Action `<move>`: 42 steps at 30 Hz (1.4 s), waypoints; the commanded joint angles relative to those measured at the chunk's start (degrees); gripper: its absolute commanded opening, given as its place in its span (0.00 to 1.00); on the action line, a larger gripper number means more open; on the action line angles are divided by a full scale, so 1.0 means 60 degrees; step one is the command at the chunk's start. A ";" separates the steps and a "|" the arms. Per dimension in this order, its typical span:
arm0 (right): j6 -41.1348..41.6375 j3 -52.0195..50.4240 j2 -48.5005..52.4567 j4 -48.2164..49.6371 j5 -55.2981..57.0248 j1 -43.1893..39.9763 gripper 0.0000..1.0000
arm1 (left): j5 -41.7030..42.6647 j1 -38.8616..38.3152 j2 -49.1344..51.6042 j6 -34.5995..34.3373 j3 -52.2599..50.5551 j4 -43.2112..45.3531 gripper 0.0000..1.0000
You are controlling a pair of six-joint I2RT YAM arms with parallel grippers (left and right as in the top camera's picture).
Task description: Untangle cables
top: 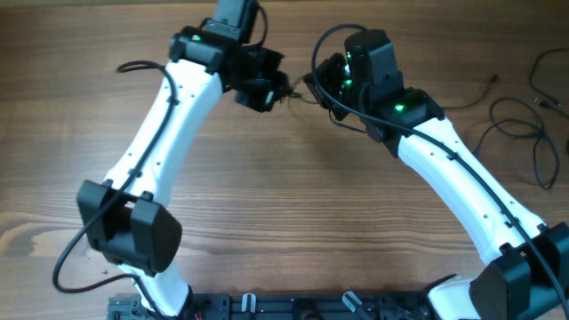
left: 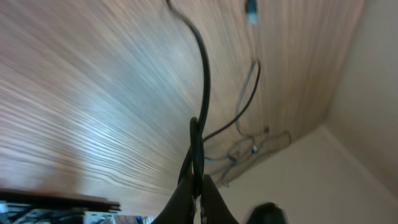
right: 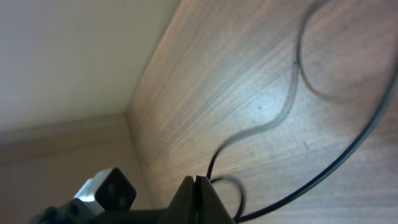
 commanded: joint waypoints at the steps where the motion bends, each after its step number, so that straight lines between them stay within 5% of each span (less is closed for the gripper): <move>1: -0.0849 0.0040 -0.0382 0.0058 0.0229 -0.0204 0.04 | -0.0517 0.1038 -0.1071 0.1173 0.0004 -0.0517 0.04; 9: -0.1257 0.0036 -0.0739 -0.0084 -0.0911 -0.0681 0.04 | -0.0707 0.2422 -0.1843 0.1767 0.0004 -0.1472 0.04; 10: -0.1217 0.0040 -0.0721 -0.0018 -0.1093 -0.0605 0.13 | -0.0710 0.2328 -0.1843 0.1719 0.0004 -0.1366 0.04; 12: -0.0871 0.0036 -0.0721 0.0004 -0.1093 -0.0379 0.78 | -0.0765 0.2076 -0.1792 0.1468 0.0004 -0.1155 0.04; 13: -0.0758 0.0036 -0.0718 0.0011 -0.1093 -0.0262 0.80 | -0.0838 0.1927 -0.1767 0.1282 0.0004 -0.1035 0.04; 16: -0.0707 0.0036 -0.0652 0.0135 -0.0874 0.0109 0.78 | -0.1253 0.1453 -0.1694 0.0586 0.0004 -0.0761 0.04; 19: -0.0095 0.0036 -0.0568 0.0033 -0.0390 0.0408 0.65 | -0.1898 0.0922 -0.1679 -0.0579 0.0004 -0.0579 0.04; 24: 0.1315 0.0036 -0.0412 -0.0229 -0.0080 0.0627 0.25 | -0.2273 0.0306 -0.1679 -0.2047 0.0004 -0.0514 0.04; 42: 0.2448 0.0036 -0.0306 -0.0197 0.0131 0.1027 0.27 | -0.4014 -0.0692 -0.1676 -0.3045 0.0004 -0.0503 0.04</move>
